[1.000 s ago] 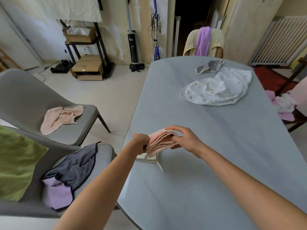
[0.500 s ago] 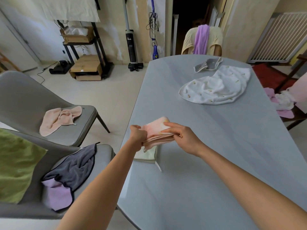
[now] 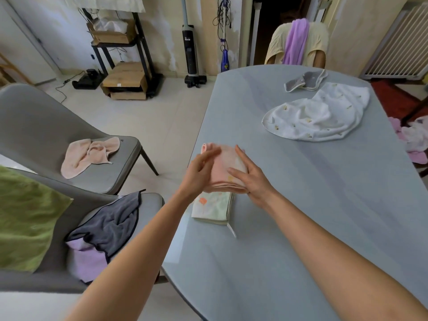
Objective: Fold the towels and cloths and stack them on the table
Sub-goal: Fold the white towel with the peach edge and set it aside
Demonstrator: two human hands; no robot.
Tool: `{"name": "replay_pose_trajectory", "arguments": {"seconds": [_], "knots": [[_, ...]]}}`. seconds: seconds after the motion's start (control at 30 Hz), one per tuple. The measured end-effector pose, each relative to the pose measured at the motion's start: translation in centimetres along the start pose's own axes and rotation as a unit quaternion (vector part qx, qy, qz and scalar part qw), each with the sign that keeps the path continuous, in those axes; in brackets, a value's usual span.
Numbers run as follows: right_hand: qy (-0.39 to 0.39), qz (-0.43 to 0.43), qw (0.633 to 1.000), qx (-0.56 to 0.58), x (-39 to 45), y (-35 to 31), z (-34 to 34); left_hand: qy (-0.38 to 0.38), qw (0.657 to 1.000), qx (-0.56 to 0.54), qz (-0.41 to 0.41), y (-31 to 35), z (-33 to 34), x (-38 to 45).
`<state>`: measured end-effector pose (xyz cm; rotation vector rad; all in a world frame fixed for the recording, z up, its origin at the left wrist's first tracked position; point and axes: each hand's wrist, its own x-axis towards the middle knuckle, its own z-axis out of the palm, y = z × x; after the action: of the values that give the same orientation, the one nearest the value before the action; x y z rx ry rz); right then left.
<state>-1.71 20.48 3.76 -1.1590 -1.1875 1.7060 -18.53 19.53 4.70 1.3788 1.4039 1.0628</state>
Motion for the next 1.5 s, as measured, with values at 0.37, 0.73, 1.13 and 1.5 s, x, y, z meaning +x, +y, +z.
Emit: {"name": "replay_pose_trajectory", "arguments": {"seconds": [0.37,0.73,1.13,1.5], "knots": [[0.023,0.036,0.978,-0.204,1.0,8.7,4.4,-0.083,0.988,0.097,-0.089,-11.7,-3.6,-0.5],[0.047,0.070,0.958,-0.276,3.4,12.8,5.4,0.026,0.979,0.133,-0.152,-14.4,-2.6,-1.0],[0.128,0.054,0.924,-0.357,3.8,13.3,6.2,0.149,0.961,0.049,-0.226,-14.4,-1.5,1.9],[0.113,-0.053,0.781,-0.612,6.2,15.8,6.1,0.144,0.926,0.348,-0.017,-15.5,-1.2,1.7]]}}
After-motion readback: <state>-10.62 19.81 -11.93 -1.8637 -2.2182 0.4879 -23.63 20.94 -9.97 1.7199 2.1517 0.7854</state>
